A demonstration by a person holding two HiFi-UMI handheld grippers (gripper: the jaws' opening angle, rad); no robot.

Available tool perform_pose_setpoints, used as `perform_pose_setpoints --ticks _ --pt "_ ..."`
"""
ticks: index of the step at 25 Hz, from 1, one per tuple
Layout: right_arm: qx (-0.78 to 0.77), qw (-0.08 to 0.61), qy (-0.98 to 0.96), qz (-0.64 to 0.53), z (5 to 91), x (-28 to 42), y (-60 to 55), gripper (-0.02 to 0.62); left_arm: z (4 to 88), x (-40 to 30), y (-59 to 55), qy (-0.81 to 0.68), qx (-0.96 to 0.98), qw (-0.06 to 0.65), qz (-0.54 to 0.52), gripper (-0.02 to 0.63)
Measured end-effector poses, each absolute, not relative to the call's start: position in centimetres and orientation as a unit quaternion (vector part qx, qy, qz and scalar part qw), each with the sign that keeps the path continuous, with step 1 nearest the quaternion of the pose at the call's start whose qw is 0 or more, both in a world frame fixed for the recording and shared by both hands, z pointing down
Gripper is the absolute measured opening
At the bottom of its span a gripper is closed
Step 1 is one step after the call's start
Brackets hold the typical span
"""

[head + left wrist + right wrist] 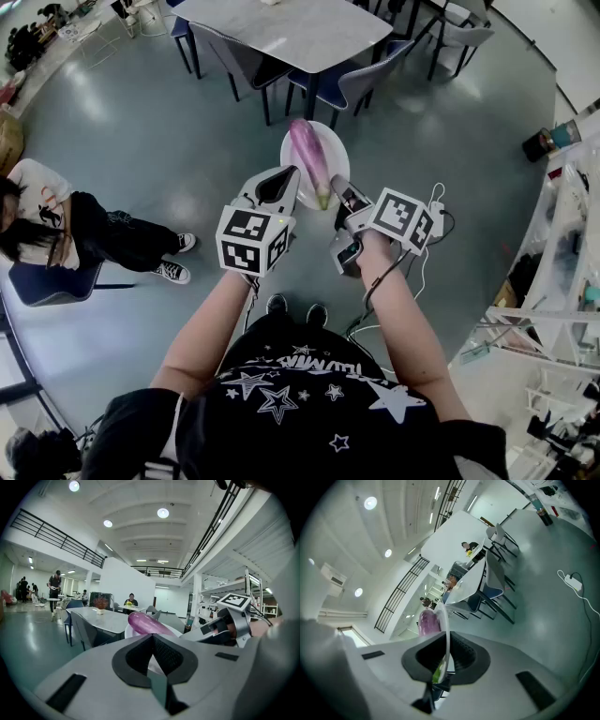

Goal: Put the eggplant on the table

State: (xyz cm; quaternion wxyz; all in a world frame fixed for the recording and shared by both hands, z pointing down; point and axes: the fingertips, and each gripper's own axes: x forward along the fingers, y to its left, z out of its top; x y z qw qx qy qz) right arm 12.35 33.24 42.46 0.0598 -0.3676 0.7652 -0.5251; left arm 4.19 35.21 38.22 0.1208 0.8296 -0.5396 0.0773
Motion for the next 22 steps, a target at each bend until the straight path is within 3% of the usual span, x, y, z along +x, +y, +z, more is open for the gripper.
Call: perform_pose_setpoints --ticks 22 --pt "-0.373 0.069 0.763 -0.524 41.1 13.1 35.3 0.023 37.5 4.3 36.6 -0.541 0.827 0.137 0.061 0.006"
